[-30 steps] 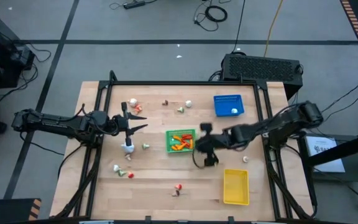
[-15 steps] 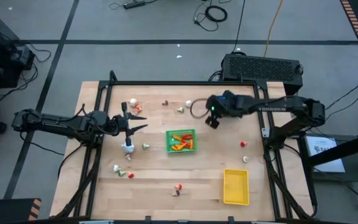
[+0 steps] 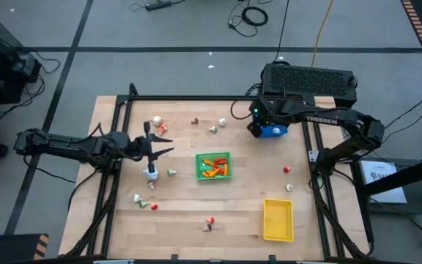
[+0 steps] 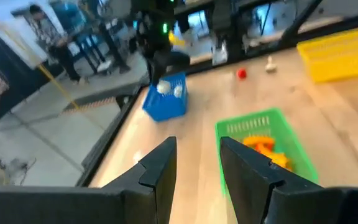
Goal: Sort produce into baskets
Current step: Put the garlic into the blue bin
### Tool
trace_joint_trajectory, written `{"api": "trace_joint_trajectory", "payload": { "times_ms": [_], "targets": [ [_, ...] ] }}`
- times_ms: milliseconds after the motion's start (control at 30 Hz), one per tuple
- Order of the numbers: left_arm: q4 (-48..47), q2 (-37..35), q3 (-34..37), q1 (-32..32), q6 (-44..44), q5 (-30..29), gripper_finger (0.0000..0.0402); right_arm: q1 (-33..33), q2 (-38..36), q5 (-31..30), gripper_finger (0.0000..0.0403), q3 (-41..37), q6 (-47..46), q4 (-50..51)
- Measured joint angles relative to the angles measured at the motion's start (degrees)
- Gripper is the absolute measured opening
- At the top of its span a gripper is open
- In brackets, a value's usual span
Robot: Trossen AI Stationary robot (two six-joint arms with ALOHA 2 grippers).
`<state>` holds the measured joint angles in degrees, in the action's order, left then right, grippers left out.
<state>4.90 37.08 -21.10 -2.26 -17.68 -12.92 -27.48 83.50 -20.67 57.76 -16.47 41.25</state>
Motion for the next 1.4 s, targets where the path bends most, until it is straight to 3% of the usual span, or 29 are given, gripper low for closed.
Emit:
{"api": "trace_joint_trajectory", "payload": {
  "times_ms": [200,367,633,767,1133,1400],
  "targets": [
    [-5.0,-0.08,0.0,0.0,2.91,-6.61,0.0132,-0.75,0.0,-0.03,0.008,0.0,-0.87,2.13],
    [-12.9,-0.7,-3.55,0.0,9.29,-5.99,0.0132,-0.41,0.0,0.66,0.0104,0.0,0.68,0.26],
    [-30.42,-0.77,-8.11,0.0,26.23,-5.34,0.0132,3.41,0.0,20.28,0.0114,0.0,5.01,-7.83],
    [-34.97,-0.74,-8.11,-0.99,32.17,-2.09,0.0132,8.22,0.02,25.08,0.0111,0.0,8.35,-13.22],
    [-51.55,-0.7,-9.08,-7.73,55.42,7.25,0.0132,22.16,0.05,25.13,0.0112,0.0,14.59,-24.85],
    [-60.05,-0.38,-11.26,-9.07,56.68,7.76,0.0132,26.64,0.07,24.93,0.0112,-1.51,18.61,-35.67]
  ]
}}
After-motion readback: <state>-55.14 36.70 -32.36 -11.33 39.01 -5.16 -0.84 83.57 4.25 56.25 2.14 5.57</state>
